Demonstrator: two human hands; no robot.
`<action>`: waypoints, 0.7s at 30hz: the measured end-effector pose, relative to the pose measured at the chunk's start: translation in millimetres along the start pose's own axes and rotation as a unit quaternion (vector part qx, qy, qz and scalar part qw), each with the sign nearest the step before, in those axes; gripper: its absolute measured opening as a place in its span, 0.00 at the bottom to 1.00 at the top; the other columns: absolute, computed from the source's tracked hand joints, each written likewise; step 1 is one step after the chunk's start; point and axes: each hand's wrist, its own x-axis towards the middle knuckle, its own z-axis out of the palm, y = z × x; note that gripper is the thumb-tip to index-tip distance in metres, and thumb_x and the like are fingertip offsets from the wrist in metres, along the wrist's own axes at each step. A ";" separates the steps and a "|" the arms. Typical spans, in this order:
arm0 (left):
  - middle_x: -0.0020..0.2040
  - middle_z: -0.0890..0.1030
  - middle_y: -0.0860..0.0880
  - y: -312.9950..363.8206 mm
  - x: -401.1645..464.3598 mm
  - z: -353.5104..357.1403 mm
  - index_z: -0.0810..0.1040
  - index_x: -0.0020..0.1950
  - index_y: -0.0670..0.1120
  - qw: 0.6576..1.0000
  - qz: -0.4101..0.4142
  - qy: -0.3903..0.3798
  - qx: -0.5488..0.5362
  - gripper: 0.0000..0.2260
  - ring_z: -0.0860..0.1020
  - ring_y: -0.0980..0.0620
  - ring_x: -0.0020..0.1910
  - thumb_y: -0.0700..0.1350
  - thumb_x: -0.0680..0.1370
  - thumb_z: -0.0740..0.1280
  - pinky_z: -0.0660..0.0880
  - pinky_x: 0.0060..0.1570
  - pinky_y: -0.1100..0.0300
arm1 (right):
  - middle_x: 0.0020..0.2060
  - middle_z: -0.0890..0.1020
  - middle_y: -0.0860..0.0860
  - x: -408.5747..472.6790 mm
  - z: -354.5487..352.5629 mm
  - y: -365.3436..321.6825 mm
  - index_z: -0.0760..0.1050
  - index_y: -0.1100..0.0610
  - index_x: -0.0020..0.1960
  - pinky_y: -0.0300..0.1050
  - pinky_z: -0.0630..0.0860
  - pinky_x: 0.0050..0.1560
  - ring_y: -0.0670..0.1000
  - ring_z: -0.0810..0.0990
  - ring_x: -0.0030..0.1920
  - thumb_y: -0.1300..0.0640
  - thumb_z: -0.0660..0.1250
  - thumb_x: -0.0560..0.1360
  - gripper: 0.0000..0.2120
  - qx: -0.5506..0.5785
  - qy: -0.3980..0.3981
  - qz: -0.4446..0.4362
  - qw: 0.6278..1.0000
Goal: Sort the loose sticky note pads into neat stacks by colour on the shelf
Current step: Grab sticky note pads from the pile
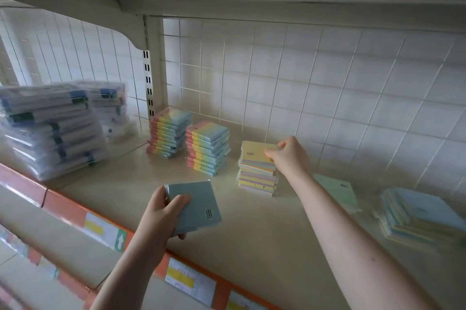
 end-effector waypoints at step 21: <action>0.36 0.75 0.43 48.9 -43.5 201.5 0.74 0.46 0.44 0.985 0.019 -0.170 -0.033 0.04 0.72 0.52 0.25 0.36 0.78 0.62 0.64 0.16 0.64 | 0.25 0.75 0.55 -89.5 -216.5 183.0 0.73 0.58 0.31 0.42 0.69 0.22 0.58 0.76 0.25 0.64 0.78 0.57 0.13 -0.340 0.248 -0.171 0.891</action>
